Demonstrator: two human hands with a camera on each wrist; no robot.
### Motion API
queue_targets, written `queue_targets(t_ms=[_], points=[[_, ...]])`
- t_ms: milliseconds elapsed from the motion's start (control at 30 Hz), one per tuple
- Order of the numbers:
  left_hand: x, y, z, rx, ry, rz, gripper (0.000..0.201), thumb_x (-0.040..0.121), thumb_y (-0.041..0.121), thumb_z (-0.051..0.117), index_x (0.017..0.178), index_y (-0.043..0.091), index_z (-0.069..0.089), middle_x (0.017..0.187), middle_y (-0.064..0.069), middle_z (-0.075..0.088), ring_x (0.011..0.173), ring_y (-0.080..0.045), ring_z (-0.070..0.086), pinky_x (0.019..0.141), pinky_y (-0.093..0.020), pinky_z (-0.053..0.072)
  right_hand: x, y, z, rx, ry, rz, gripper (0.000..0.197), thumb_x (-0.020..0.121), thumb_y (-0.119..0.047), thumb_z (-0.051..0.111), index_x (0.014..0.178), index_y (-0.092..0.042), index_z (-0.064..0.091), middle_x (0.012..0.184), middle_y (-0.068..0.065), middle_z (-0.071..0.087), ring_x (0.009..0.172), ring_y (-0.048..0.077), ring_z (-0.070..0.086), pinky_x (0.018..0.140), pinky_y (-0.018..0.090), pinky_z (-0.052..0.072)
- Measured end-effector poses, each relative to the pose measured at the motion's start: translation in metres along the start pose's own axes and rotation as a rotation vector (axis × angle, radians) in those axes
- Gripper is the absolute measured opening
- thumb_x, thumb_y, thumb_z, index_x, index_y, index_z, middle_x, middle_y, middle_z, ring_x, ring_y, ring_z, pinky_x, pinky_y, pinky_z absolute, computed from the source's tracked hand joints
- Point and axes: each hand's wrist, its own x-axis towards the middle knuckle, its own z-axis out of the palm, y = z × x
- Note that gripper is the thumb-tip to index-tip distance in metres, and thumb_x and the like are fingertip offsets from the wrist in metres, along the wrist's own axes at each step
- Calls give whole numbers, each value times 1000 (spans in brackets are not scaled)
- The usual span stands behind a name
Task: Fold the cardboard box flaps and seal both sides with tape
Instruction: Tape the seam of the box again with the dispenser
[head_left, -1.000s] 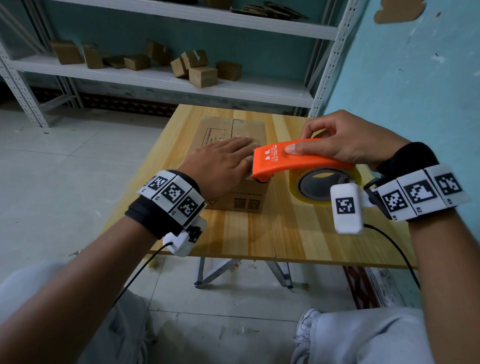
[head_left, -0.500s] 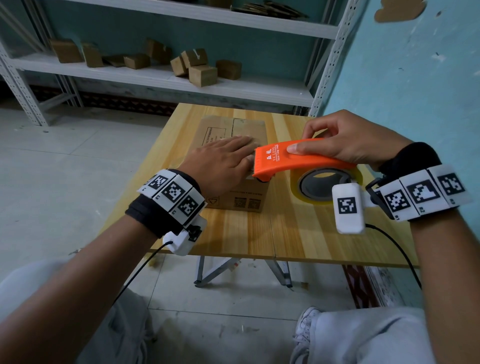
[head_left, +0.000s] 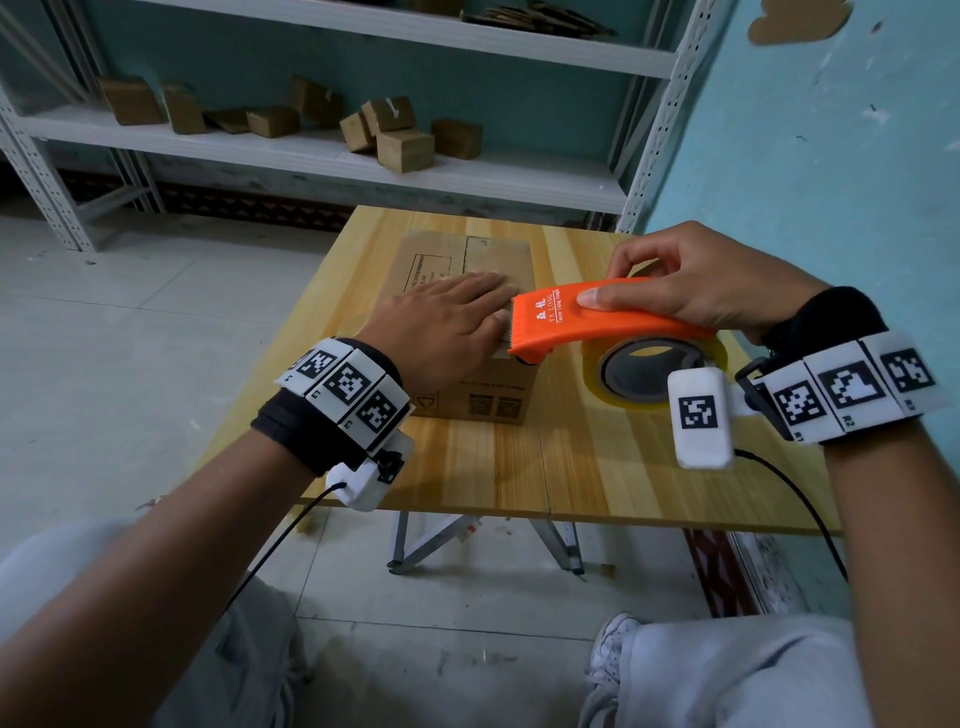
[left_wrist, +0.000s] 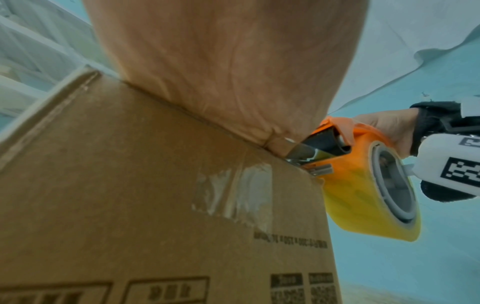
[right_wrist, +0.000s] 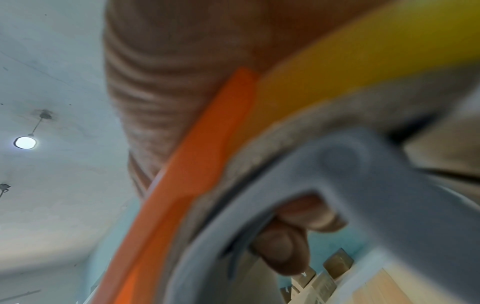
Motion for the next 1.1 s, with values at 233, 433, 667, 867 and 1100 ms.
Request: queue_targets(t_ms=[233, 433, 667, 867, 1100], points=[[0, -1, 0, 50, -4, 11, 70, 89, 51, -4, 153, 27, 8, 161, 3, 10, 148, -13, 3, 121, -40, 10, -1, -1, 1, 7, 2, 3, 45, 69, -60, 65, 92, -21, 68, 90, -5, 68, 79, 11, 65, 64, 23, 48], [1, -2, 3, 11, 9, -6, 75, 86, 56, -7, 153, 28, 11, 161, 4, 12, 148, -12, 4, 120, -41, 12, -5, 3, -5, -14, 36, 14, 44, 71, -58, 66, 92, -20, 68, 90, -4, 68, 79, 12, 64, 65, 24, 48], [-2, 3, -1, -58, 8, -42, 67, 91, 53, 3, 153, 29, 11, 161, 6, 10, 148, -10, 5, 121, -40, 9, -8, 8, -7, -14, 44, 39, 44, 71, -58, 67, 93, -20, 68, 89, -3, 69, 79, 14, 65, 66, 25, 50], [-5, 5, -4, -20, 15, -40, 52, 103, 42, 12, 153, 27, 10, 161, 5, 8, 148, -10, 4, 121, -37, 6, -14, 15, -12, 2, 41, 57, 41, 73, -55, 69, 90, -18, 69, 85, -2, 70, 75, 16, 67, 66, 27, 51], [-3, 5, -7, 33, -23, -1, 66, 94, 51, -1, 153, 22, 10, 161, -1, 9, 148, -14, 4, 121, -41, 11, -16, 22, -9, 23, 28, 70, 42, 72, -56, 68, 88, -17, 69, 85, -2, 70, 68, 12, 68, 64, 23, 52]])
